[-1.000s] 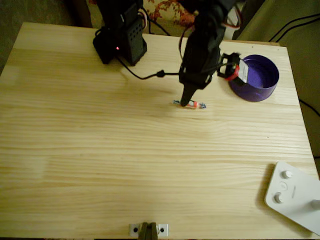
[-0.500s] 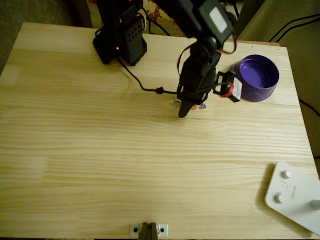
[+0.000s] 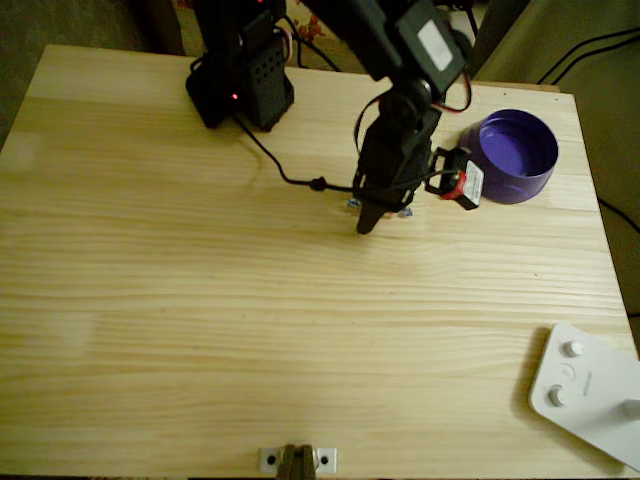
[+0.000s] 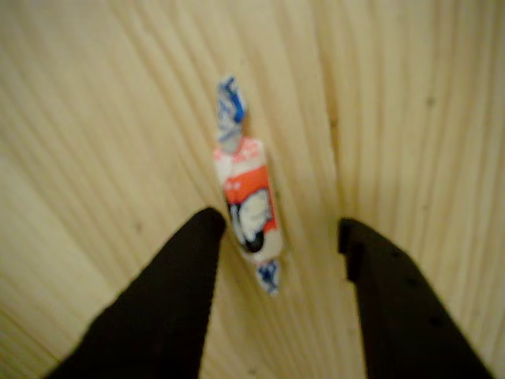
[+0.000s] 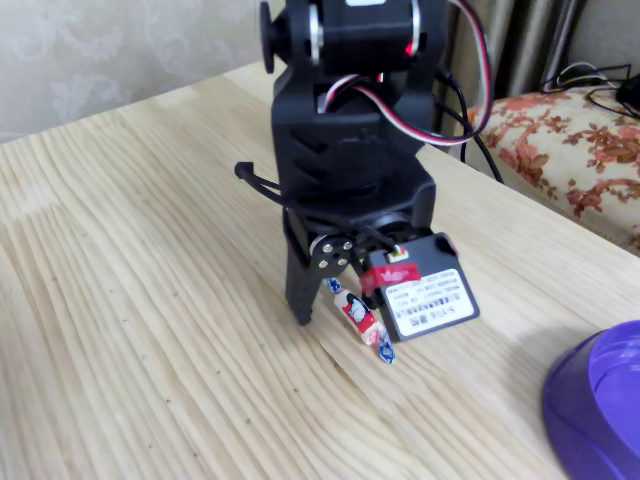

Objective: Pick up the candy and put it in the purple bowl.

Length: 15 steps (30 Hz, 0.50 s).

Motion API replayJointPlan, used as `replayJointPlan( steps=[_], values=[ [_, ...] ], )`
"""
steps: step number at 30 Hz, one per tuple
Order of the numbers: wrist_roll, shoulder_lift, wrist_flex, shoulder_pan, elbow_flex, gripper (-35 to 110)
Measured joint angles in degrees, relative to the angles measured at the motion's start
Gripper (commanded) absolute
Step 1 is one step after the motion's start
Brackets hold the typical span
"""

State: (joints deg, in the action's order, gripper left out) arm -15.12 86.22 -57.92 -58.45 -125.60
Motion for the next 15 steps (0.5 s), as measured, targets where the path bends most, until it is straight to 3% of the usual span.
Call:
replayJointPlan(
  steps=[15],
  values=[
    [2.90, -0.18, 2.90, -2.11, 0.00, 6]
  ],
)
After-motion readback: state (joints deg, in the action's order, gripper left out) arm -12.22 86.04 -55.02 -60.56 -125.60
